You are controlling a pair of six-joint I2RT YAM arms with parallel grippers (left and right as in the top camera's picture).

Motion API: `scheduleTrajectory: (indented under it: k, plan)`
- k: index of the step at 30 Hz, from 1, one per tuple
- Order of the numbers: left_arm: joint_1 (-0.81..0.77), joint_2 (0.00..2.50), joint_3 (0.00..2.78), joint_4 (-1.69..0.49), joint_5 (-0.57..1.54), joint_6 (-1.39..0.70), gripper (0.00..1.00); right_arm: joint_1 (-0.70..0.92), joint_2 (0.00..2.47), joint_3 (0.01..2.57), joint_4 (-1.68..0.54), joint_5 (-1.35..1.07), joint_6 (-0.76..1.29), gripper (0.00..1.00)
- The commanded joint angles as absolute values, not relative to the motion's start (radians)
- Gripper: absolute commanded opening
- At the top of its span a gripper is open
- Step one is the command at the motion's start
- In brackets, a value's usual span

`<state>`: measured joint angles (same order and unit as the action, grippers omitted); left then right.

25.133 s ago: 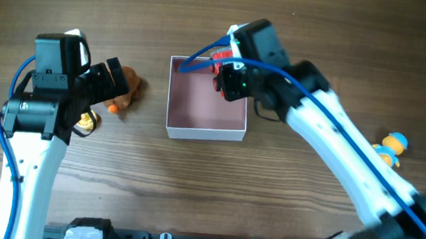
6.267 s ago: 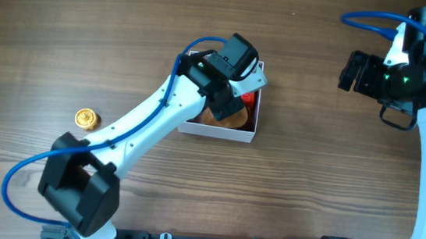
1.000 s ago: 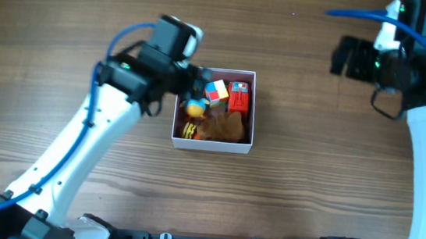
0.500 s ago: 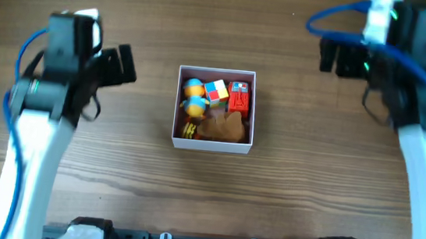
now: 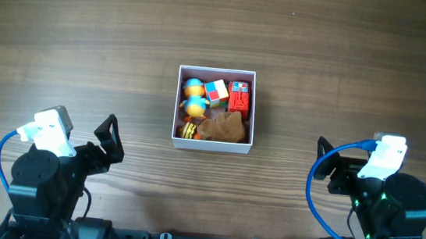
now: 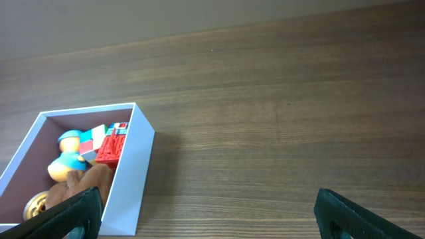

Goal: Pack container

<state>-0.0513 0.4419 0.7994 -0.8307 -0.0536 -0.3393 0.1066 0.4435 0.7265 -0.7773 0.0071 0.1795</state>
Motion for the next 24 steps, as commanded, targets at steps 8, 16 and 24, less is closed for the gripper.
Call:
scheduleTrajectory:
  k: [8,16,24]
  plan:
    - [-0.05,0.447,0.789,-0.831,-0.035,-0.356,1.0,0.105,0.455,0.724,-0.807,0.002,0.183,1.0]
    - [-0.05,0.447,0.789,-0.831,-0.035,-0.356,1.0,0.108,0.083,0.355,-0.514,-0.091,0.139,1.0]
    - [-0.05,0.447,0.789,-0.831,-0.035,-0.356,1.0,0.107,0.003,0.048,0.039,-0.03,0.204,1.0]
